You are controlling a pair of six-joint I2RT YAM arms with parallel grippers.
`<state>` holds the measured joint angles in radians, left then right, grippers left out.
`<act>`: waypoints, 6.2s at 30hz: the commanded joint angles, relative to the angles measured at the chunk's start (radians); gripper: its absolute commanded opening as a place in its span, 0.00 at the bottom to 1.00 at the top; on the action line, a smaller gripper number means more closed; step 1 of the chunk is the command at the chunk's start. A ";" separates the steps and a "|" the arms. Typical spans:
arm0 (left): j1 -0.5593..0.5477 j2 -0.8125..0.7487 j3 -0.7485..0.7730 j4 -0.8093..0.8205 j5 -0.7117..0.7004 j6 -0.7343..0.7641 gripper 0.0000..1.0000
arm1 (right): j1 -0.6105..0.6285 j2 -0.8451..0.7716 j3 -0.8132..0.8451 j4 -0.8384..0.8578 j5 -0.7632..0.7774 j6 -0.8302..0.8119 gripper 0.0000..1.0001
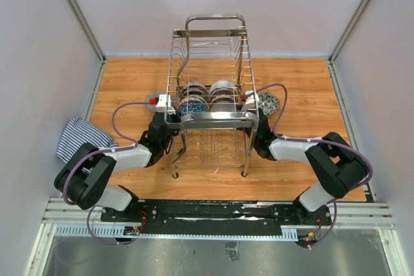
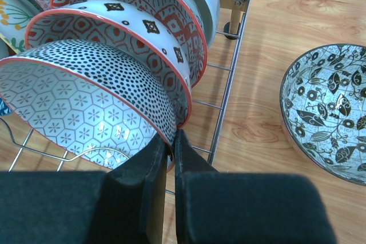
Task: Unload the bowls from the dish rack
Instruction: Pick up the bowl from the dish rack, then place the bowl with the bowl.
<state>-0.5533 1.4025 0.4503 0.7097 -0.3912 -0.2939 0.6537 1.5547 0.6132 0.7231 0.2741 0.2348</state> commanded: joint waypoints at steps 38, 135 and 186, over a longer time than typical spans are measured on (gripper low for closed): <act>-0.007 0.037 0.082 0.067 0.038 0.012 0.01 | 0.015 0.044 0.087 0.193 0.022 0.042 0.01; -0.019 -0.119 0.047 0.074 0.087 0.024 0.00 | 0.015 -0.094 -0.008 0.284 -0.028 0.028 0.01; -0.019 -0.253 -0.036 -0.020 0.121 -0.002 0.00 | 0.018 -0.226 -0.125 0.207 -0.080 0.054 0.01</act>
<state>-0.5598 1.2007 0.3977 0.6445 -0.2596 -0.2764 0.6537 1.3983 0.4862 0.8661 0.2073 0.2668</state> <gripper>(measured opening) 0.028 0.071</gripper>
